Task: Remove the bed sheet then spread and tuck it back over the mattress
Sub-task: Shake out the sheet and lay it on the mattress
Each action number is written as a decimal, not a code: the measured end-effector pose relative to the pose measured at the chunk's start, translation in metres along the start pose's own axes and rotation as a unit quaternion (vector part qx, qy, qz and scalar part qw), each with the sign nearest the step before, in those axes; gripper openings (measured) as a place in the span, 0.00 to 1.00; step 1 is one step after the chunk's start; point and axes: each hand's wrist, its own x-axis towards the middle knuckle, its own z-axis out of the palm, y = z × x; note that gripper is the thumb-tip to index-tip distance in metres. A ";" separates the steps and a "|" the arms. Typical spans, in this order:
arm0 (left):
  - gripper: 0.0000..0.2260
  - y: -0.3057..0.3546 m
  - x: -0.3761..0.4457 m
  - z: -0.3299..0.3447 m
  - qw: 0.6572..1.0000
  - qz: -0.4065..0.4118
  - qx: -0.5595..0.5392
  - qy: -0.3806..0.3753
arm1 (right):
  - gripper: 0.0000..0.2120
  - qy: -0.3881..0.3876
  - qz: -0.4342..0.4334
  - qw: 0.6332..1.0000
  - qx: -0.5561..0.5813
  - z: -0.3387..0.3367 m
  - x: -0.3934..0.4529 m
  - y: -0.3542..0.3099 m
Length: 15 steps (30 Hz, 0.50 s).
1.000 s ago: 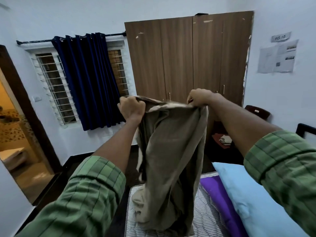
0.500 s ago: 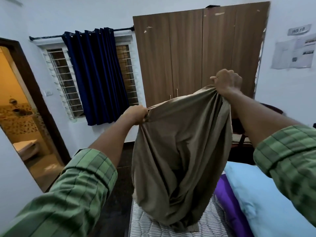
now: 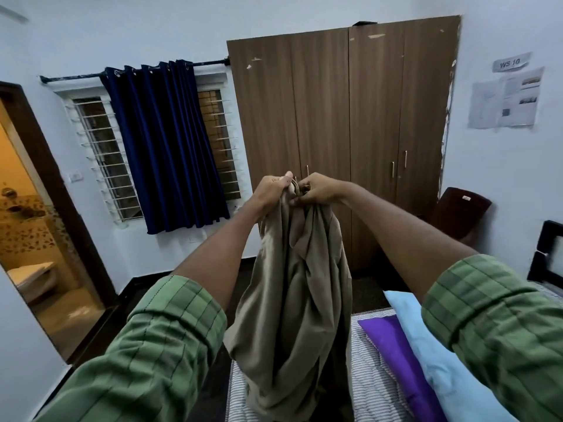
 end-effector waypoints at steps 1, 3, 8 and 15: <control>0.29 -0.002 0.003 -0.001 1.000 -0.003 0.006 0.014 | 0.04 0.014 -0.001 1.000 0.028 -0.004 0.000 0.004; 0.25 -0.008 0.004 -0.008 0.999 0.006 0.045 0.014 | 0.05 0.046 0.018 0.997 0.066 -0.012 -0.002 0.008; 0.24 -0.017 -0.001 -0.014 0.966 0.041 0.248 -0.068 | 0.07 0.156 0.044 0.983 0.089 -0.013 0.005 0.013; 0.14 -0.034 -0.017 0.009 0.913 0.018 0.393 -0.110 | 0.14 0.394 0.140 0.905 0.077 -0.035 0.009 0.023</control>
